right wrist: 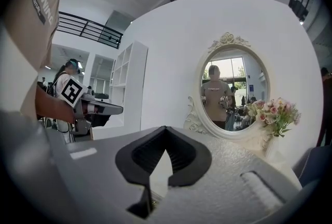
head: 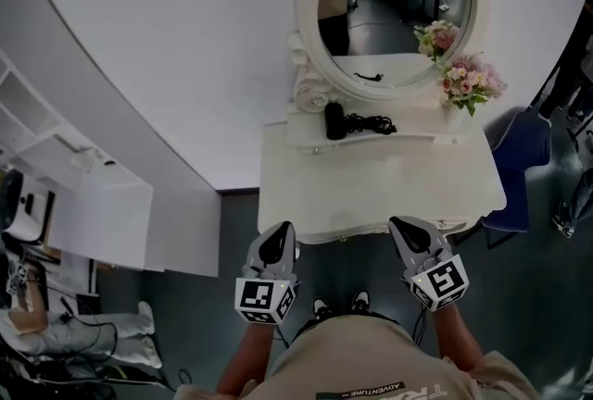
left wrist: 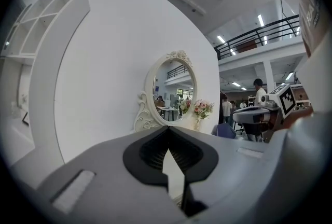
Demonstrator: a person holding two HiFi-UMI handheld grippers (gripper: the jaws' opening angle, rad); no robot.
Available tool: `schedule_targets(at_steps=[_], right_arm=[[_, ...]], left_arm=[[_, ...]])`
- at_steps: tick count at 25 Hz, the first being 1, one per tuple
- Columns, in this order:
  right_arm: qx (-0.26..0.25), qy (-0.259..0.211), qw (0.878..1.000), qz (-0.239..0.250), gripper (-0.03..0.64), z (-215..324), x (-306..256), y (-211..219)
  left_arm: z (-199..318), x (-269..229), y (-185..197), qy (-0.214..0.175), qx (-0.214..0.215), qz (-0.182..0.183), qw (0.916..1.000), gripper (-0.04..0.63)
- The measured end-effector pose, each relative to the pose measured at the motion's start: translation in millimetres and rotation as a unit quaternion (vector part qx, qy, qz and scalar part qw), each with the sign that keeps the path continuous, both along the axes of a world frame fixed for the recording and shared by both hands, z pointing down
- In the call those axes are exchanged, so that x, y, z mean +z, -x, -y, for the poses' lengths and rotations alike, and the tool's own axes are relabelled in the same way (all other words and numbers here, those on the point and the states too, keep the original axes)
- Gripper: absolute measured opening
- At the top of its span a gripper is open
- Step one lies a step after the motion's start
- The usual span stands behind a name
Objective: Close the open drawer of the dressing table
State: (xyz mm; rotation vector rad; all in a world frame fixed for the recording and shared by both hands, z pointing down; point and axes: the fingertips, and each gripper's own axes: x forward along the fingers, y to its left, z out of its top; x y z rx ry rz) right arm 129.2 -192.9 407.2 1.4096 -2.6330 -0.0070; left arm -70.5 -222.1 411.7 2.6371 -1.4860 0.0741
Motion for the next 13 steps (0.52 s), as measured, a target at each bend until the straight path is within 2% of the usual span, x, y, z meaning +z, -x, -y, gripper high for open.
schedule_targets(at_steps=[13], right_arm=[[-0.008,0.011,1.000,-0.006,0.002,1,11,10]], left_arm=[[-15,16,-3,0.019,-0.005,-0.016,0.9997,0.017]])
